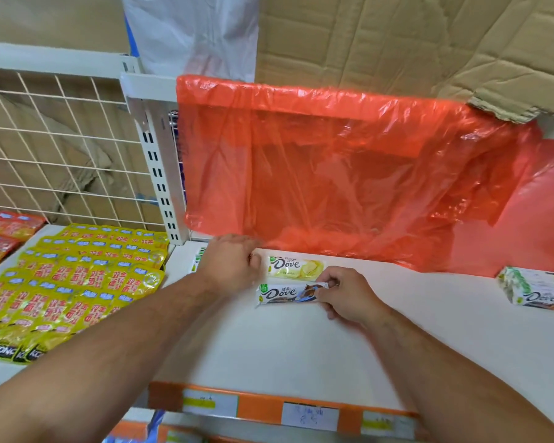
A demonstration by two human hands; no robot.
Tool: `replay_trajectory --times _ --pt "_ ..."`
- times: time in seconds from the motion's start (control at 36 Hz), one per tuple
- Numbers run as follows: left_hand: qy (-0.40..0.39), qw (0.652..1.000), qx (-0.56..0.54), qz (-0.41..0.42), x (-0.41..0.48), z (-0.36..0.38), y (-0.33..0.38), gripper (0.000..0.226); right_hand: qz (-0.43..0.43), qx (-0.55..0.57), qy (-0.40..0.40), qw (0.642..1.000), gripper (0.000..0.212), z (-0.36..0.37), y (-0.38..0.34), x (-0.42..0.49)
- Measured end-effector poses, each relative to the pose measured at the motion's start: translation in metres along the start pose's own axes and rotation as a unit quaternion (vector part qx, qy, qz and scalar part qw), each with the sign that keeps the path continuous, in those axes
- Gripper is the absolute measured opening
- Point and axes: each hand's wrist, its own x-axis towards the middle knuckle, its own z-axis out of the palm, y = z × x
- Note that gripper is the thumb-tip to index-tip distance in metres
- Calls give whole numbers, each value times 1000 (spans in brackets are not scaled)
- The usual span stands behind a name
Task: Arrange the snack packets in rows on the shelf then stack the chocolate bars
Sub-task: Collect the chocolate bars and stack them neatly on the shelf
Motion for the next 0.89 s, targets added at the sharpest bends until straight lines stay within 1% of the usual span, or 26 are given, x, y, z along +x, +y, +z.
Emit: replay_trajectory --times 0.14,0.19,0.28,0.36,0.5,0.67,0.78,0.89 --pt "-16 1000 2 -13 -3 -15 -27 44 4 6 5 1000 16 15 -17 0" --pt "-16 1000 10 -14 -4 -21 -40 43 5 9 8 1000 16 23 -26 1" --pt "-23 999 34 -6 -6 -28 -60 48 5 12 8 1000 19 40 -40 3" --pt "-10 999 32 -7 -9 -32 -79 45 3 9 2 1000 22 59 -52 5" --pt "11 999 36 27 -13 -37 -103 47 6 15 0 1000 21 86 -72 8" --pt "6 999 29 32 -8 -41 -124 38 29 28 25 999 20 105 -84 20" --pt "3 999 19 43 -5 -41 -136 45 39 34 47 998 23 115 -90 29" --pt "-4 1000 13 29 -4 -41 -143 40 40 19 63 997 21 121 -96 36"
